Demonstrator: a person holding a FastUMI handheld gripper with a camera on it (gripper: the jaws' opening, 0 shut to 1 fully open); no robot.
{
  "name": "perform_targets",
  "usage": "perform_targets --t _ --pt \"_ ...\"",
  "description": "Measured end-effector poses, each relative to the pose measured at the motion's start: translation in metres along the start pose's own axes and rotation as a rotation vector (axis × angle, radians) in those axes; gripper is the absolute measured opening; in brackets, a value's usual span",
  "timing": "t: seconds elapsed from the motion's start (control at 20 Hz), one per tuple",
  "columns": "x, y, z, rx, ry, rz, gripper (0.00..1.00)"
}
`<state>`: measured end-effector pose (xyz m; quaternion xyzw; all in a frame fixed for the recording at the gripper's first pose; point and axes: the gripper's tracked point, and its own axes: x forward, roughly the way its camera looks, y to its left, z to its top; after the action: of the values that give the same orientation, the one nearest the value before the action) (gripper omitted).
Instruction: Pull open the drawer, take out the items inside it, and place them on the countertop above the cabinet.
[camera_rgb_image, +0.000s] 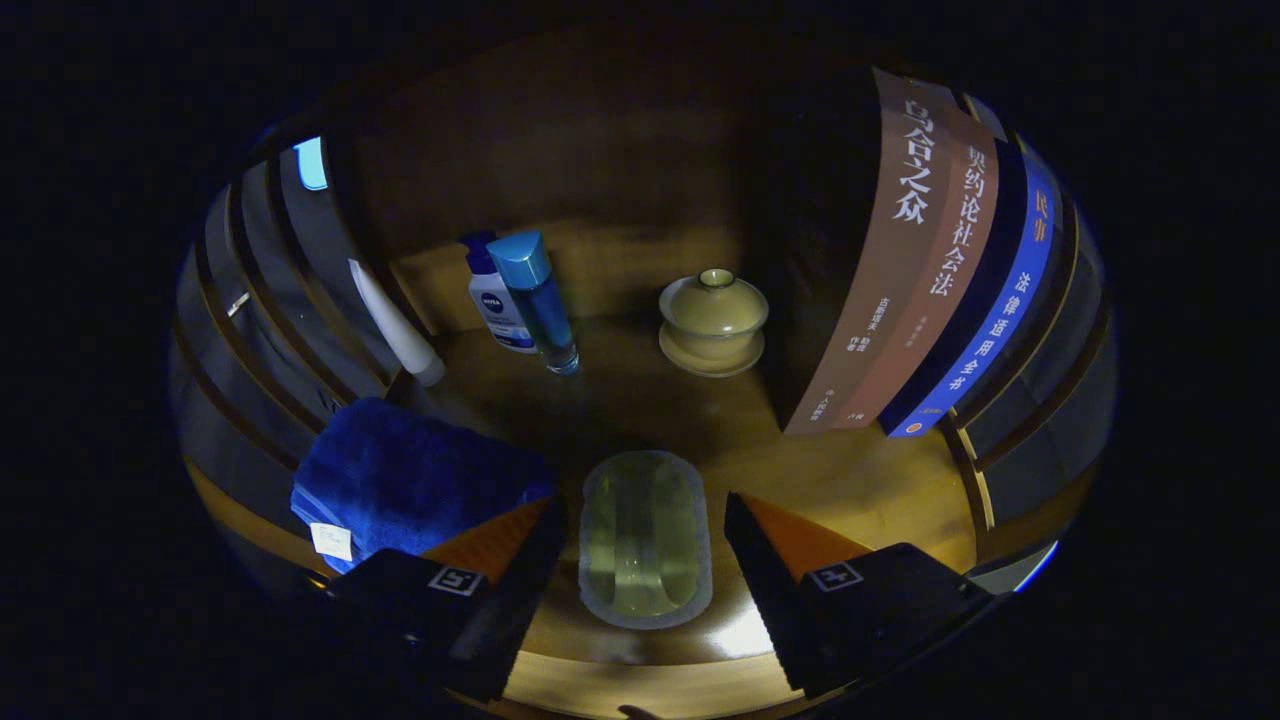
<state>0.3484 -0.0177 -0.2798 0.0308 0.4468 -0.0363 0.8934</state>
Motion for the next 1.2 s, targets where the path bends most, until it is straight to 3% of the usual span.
perform_targets --t 0.4,0.7,1.0,1.2 --pt "-0.036 0.008 -0.007 0.027 -0.074 0.033 1.00" --pt "-0.110 0.007 -0.032 0.037 -0.231 0.049 1.00" --pt "-0.201 0.001 -0.085 0.025 -0.456 0.066 0.99" --pt "-0.236 0.003 -0.142 0.010 -0.560 0.094 0.99"
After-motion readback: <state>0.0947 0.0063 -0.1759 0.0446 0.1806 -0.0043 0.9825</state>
